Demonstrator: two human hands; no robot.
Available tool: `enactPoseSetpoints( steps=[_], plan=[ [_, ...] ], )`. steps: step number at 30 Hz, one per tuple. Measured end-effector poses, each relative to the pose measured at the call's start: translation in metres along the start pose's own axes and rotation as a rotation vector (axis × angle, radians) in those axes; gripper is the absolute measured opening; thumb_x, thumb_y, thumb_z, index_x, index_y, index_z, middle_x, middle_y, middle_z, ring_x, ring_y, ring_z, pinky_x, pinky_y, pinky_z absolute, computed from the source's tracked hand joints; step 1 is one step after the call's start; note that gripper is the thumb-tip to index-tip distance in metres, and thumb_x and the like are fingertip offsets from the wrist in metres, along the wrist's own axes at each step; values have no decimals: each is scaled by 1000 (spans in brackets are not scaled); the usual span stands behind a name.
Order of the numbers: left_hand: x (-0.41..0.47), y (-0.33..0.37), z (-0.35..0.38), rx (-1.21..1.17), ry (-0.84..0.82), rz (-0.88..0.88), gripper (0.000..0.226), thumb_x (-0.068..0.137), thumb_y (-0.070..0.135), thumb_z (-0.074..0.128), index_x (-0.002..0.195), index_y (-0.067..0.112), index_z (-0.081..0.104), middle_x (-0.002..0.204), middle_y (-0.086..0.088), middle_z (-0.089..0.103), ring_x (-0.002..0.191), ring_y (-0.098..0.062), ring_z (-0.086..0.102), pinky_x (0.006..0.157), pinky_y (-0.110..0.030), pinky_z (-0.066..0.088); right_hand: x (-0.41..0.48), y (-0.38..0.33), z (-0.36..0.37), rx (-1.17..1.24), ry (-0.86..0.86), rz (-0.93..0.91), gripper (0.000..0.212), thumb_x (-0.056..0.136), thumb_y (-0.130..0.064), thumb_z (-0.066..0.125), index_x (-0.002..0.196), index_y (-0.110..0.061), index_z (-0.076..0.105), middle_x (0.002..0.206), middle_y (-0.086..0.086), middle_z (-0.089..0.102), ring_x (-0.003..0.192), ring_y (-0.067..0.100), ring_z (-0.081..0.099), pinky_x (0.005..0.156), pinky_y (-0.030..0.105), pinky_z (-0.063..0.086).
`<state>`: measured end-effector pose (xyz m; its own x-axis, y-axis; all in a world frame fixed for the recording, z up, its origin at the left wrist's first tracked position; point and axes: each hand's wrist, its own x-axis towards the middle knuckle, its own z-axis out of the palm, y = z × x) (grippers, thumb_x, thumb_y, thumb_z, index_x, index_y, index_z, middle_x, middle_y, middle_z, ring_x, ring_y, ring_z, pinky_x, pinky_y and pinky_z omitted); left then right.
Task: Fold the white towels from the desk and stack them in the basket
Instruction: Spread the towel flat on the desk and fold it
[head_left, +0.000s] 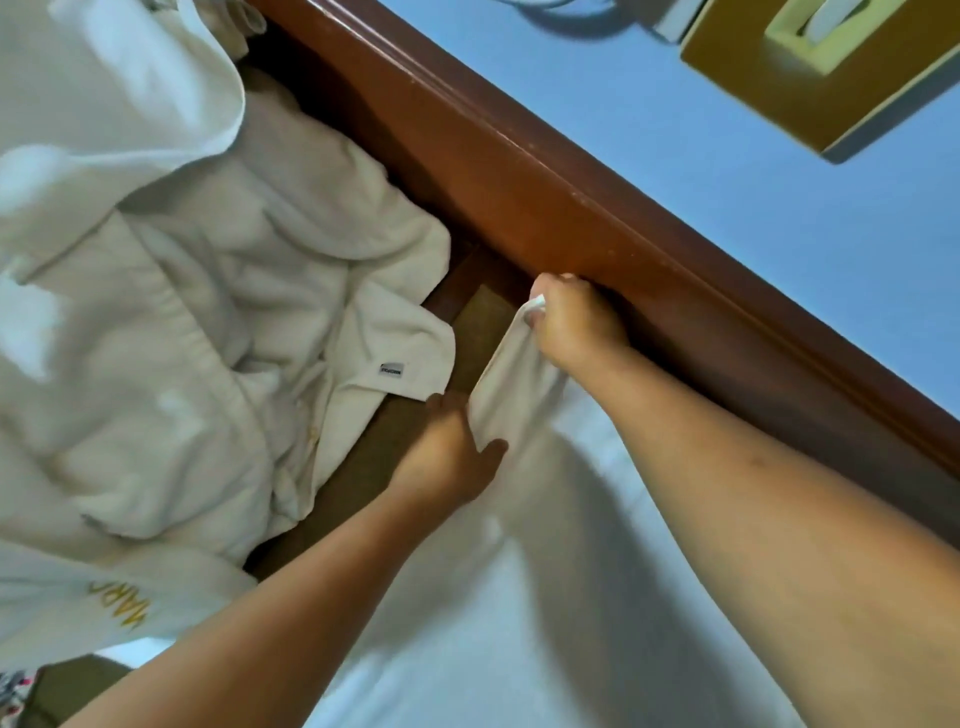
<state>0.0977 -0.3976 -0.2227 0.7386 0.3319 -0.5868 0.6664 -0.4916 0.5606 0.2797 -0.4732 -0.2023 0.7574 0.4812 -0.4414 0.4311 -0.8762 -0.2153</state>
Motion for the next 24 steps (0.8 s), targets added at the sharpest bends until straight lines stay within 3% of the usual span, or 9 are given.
enactPoseSetpoints(
  steps=[3, 5, 8, 12, 14, 16, 19, 24],
  plan=[
    [-15, -32, 14, 25, 35, -44, 83, 92, 42, 65, 153, 11, 18, 154, -12, 33, 138, -32, 41, 110, -44, 40, -9, -1, 14, 83, 231, 39, 21, 98, -13, 58, 119, -12, 58, 129, 14, 53, 106, 35, 60, 82, 32, 46],
    [-28, -55, 16, 42, 60, -84, 73, 93, 43, 61, 150, 15, 25, 150, -14, 41, 135, -34, 45, 110, -47, 40, -28, -6, 31, 141, 233, 12, 43, 95, -11, 62, 136, -14, 49, 143, 14, 40, 110, 34, 60, 86, 34, 49],
    [-50, -79, 8, 209, 74, -145, 59, 96, 50, 56, 142, 19, 37, 142, -9, 50, 130, -30, 49, 108, -41, 41, -64, -14, 53, 118, 174, -2, 64, 93, -14, 63, 149, -17, 33, 154, 12, 23, 124, 33, 53, 95, 41, 52],
    [-93, -120, -6, 463, 12, -171, 60, 92, 63, 52, 137, 24, 40, 141, -3, 51, 128, -26, 51, 105, -37, 43, -145, -43, 85, 55, 77, -34, 52, 93, -20, 61, 142, -20, 41, 147, 7, 30, 125, 31, 48, 97, 39, 49],
    [-113, -145, -9, 456, -36, -143, 73, 90, 59, 58, 145, 18, 33, 151, -8, 38, 138, -29, 40, 113, -35, 35, -186, -63, 103, 66, 31, -74, 44, 93, -21, 59, 135, -20, 48, 137, 5, 38, 120, 29, 49, 97, 39, 47],
    [-128, -164, -13, 441, -114, -107, 77, 90, 54, 61, 149, 15, 29, 153, -11, 34, 137, -29, 41, 110, -33, 38, -217, -80, 121, 83, -37, -87, 39, 93, -24, 57, 132, -19, 52, 133, 5, 42, 120, 29, 48, 98, 39, 46],
    [-150, -183, -32, 436, -168, -104, 49, 97, 41, 56, 138, 14, 47, 135, -10, 55, 119, -27, 57, 94, -30, 47, -265, -104, 145, 128, -182, -73, 40, 96, -28, 56, 135, -19, 51, 138, 4, 40, 127, 29, 44, 102, 39, 45],
    [-170, -203, -47, 395, 13, -90, 30, 100, 35, 51, 119, 14, 60, 117, -11, 66, 105, -31, 64, 86, -37, 53, -320, -112, 170, 157, -311, -45, 55, 98, -31, 56, 150, -26, 39, 161, -1, 17, 146, 25, 26, 114, 40, 36]
  ],
)
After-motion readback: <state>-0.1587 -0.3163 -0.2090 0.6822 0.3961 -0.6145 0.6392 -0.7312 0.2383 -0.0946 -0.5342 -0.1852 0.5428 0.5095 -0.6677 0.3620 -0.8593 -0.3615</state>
